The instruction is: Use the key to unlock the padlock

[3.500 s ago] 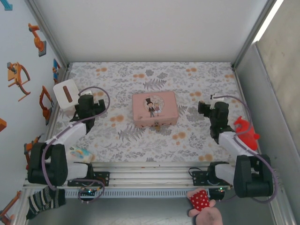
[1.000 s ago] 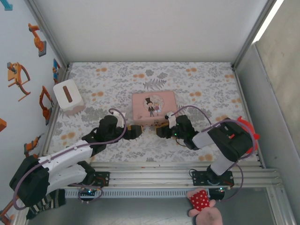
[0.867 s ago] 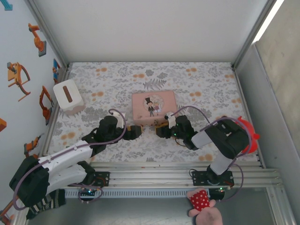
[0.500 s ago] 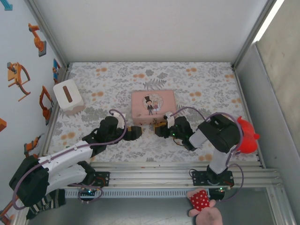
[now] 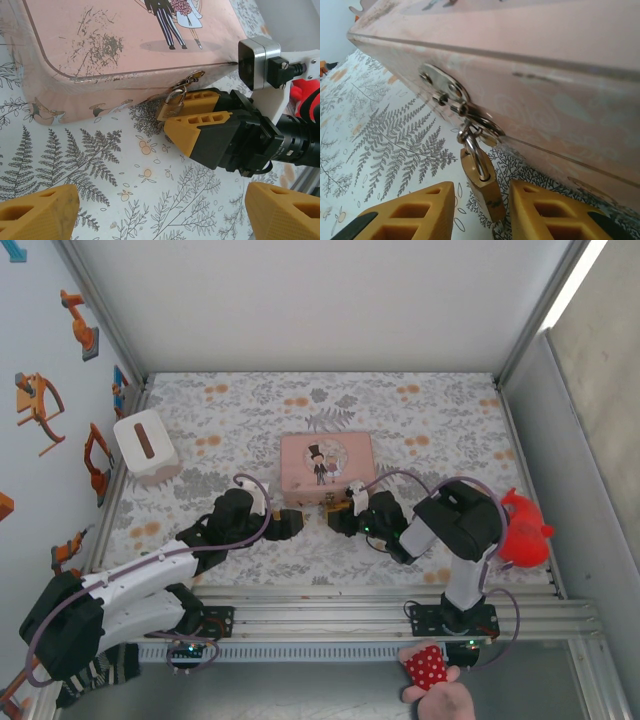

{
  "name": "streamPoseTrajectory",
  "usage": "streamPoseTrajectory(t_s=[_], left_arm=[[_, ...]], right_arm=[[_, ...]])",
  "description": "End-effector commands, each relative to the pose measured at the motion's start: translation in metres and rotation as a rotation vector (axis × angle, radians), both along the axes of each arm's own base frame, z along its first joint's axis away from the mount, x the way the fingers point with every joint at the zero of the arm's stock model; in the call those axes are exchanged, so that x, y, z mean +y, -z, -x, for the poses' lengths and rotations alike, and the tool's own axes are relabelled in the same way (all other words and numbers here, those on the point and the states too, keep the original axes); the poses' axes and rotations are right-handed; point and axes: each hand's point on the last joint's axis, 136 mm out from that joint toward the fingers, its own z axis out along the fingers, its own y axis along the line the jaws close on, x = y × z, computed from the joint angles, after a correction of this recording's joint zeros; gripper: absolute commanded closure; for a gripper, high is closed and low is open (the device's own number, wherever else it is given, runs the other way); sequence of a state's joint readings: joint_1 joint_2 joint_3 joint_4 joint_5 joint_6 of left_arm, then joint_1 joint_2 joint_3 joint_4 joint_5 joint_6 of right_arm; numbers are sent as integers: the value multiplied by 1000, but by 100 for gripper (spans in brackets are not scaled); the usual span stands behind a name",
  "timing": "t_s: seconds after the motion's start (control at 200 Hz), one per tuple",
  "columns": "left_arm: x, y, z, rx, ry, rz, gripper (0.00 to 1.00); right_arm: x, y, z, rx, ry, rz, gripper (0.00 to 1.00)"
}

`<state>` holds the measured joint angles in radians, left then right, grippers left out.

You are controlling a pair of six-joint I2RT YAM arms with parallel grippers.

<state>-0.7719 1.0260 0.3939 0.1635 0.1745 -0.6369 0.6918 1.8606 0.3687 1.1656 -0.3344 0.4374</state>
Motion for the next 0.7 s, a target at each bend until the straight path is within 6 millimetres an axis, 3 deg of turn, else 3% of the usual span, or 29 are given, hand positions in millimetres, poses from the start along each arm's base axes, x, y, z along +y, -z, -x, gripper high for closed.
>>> streamPoseTrajectory(t_s=[0.0,0.421,0.586,0.696], left_arm=[[3,4,2,6,-11,-7,14],[4,5,1,4,-30,9,13],[1,0,-2,1,-37,33,14],[-1,-6,-5,17,-55,47,14]], right_arm=[[7,-11,-10,-38,23,-30,67],[8,-15,-9,-35,14,-45,91],[10,-28,-5,14,18,-108,100],[13,-36,-1,95,21,-169,100]])
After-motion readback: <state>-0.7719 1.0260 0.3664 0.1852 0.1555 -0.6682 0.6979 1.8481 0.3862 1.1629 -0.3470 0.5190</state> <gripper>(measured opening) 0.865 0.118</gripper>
